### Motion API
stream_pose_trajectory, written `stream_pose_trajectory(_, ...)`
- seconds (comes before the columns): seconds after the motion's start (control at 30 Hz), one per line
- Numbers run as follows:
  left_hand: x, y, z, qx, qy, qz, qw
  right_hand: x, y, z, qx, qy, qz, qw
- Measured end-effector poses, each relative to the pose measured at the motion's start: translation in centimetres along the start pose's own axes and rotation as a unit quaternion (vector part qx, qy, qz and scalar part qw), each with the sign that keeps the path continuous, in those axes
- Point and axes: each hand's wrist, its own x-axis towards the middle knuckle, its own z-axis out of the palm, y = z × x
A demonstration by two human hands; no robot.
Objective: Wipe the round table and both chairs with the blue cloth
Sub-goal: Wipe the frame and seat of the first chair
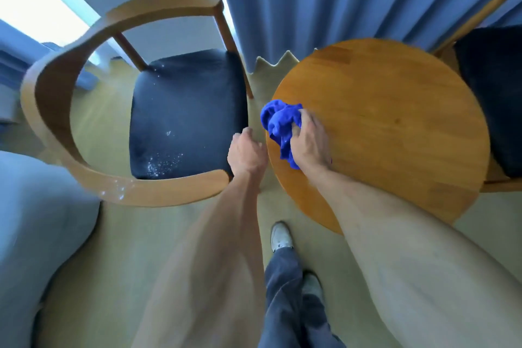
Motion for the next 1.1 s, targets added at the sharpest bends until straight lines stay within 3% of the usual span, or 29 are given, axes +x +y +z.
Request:
stream_pose_trajectory(0.23, -7.4, -7.4, -6.0, 0.045, 0.183, -0.115, 0.975, -7.3, -8.8, -0.3, 0.013, -0.046, -0.159, 0.986)
stream_pose_trajectory(0.33, -8.3, -11.3, -7.4, -0.010, 0.179, -0.221, 0.959, -10.6, -11.5, 3.2, -0.001, -0.108, -0.156, 0.982)
stream_pose_trajectory(0.43, -8.8, -15.4, -8.0, -0.052, 0.149, -0.267, 0.951, -13.9, -12.0, 8.0, -0.093, -0.198, -0.138, 0.966)
stream_pose_trajectory(0.63, -7.7, -24.1, -8.5, -0.059, 0.132, -0.242, 0.959, -16.5, -10.3, 14.9, -0.190, -0.028, -0.193, 0.962)
stream_pose_trajectory(0.8, -4.8, -31.2, -9.5, -0.062, 0.131, -0.261, 0.955, -15.2, -12.3, 17.7, -0.205, -0.005, -0.264, 0.942)
stream_pose_trajectory(1.1, 1.3, -38.1, -14.3, -0.080, 0.115, -0.270, 0.953, -16.5, -23.5, 26.8, -0.261, -0.066, -0.241, 0.932)
